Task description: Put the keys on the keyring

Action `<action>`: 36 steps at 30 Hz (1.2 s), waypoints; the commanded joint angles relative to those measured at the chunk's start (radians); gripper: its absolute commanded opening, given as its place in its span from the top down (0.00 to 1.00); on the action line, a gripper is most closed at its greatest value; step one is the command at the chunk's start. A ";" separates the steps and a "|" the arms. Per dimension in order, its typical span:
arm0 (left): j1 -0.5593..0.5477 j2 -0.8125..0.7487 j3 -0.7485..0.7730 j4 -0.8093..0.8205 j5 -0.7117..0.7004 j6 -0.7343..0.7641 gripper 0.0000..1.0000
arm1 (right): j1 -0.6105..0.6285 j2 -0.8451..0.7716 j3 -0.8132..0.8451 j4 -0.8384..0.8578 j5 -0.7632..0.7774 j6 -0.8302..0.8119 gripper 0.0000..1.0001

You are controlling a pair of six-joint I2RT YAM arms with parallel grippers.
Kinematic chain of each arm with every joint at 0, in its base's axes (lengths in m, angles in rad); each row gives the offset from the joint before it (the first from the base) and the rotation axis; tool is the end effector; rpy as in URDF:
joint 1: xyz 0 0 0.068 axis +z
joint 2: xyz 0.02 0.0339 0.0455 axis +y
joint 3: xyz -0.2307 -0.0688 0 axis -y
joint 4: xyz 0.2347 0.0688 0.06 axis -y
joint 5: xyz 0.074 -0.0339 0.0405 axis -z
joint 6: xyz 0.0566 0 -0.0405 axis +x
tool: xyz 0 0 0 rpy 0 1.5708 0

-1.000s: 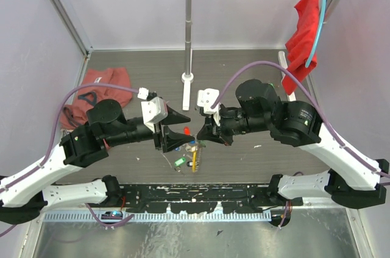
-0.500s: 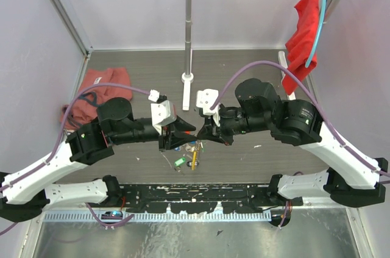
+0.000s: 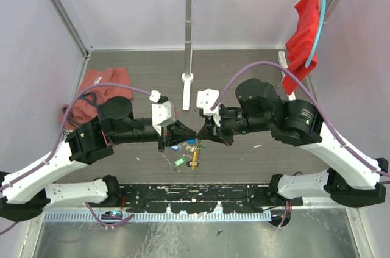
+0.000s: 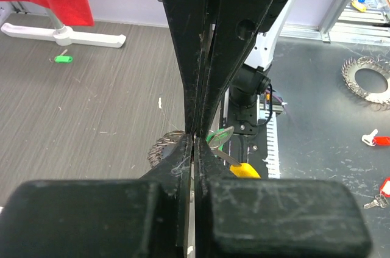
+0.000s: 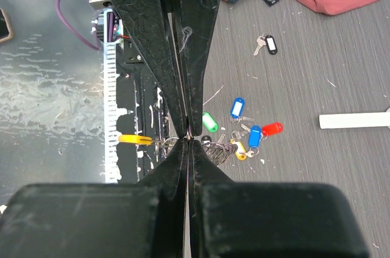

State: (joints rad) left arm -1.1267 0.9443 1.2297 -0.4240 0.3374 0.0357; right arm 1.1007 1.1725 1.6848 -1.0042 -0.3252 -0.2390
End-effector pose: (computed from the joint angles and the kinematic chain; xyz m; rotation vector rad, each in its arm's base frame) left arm 0.0773 -0.2060 0.4064 1.2168 1.3643 -1.0798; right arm 0.0827 0.2027 0.4332 -1.4930 1.5466 0.8538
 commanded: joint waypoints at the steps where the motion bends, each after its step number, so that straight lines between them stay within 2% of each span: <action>1: -0.003 0.015 0.040 -0.011 0.021 0.013 0.97 | 0.007 -0.043 0.002 0.078 0.007 -0.008 0.99; 3: -0.003 0.016 0.040 -0.012 0.020 0.013 1.00 | 0.007 -0.048 0.000 0.084 0.013 -0.007 0.99; 14: -0.003 -0.027 0.007 0.027 -0.034 0.011 1.00 | 0.007 -0.081 -0.041 0.160 0.057 0.023 0.96; 24: -0.002 -0.071 -0.021 0.062 -0.059 -0.005 1.00 | 0.008 -0.143 -0.124 0.309 0.092 0.068 0.79; 29: -0.002 -0.087 -0.038 0.085 -0.066 -0.007 1.00 | 0.007 -0.192 -0.176 0.404 0.084 0.105 0.66; 36: -0.003 -0.095 -0.040 0.096 -0.087 -0.010 1.00 | 0.006 -0.284 -0.279 0.523 0.166 0.200 0.62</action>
State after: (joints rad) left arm -1.1267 0.8700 1.2022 -0.3866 0.2718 0.0357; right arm 1.1053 0.9390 1.4452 -0.6334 -0.2329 -0.1261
